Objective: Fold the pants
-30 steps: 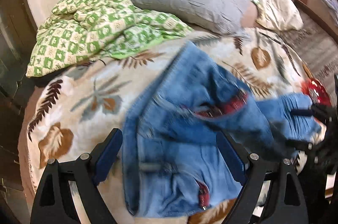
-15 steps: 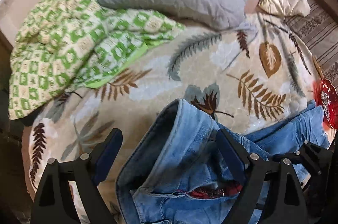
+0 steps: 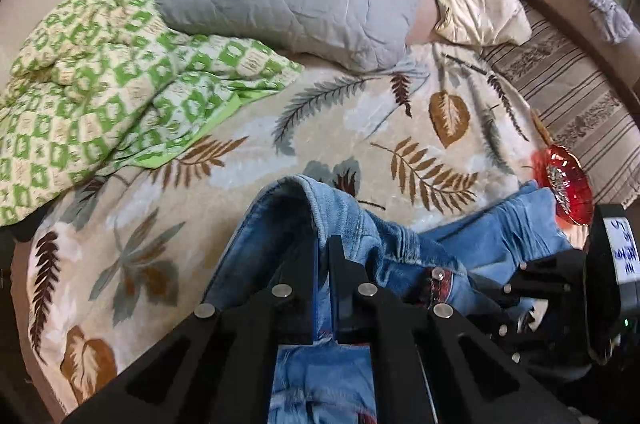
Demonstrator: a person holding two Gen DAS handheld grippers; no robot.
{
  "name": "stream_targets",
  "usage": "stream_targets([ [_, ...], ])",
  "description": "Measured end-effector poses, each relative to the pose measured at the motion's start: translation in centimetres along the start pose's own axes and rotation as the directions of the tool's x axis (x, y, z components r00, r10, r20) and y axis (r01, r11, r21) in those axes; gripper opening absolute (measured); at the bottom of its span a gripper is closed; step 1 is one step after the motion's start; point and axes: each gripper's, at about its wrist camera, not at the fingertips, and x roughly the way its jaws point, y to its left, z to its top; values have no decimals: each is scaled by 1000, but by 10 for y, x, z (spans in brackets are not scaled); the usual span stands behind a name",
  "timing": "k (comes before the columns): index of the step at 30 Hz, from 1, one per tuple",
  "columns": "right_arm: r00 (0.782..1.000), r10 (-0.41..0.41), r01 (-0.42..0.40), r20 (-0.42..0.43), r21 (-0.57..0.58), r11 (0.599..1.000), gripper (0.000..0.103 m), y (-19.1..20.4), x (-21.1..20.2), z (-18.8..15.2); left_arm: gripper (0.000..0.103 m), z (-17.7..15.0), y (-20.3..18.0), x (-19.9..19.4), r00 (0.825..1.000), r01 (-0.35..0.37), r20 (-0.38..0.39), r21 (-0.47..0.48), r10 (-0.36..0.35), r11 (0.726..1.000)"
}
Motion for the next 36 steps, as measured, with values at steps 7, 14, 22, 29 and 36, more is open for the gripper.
stream_targets([
  [7,1000,14,-13,26,-34,999,13,19,-16,-13,4,-45,8,-50,997,24,70,-32,-22,999],
  [14,998,70,-70,-3,-146,987,13,51,-18,-42,4,-130,21,-71,996,27,86,-126,-16,992],
  [22,986,8,-40,-164,-188,981,17,70,46,-81,8,-215,47,14,990,-33,-142,-255,-3,966],
  [29,985,-48,13,-164,-208,978,80,69,37,-81,30,-214,43,-6,995,-43,-100,-279,15,959],
  [36,998,-14,4,-63,-151,989,87,50,-13,-78,94,-186,26,-66,984,-141,64,-271,164,952],
])
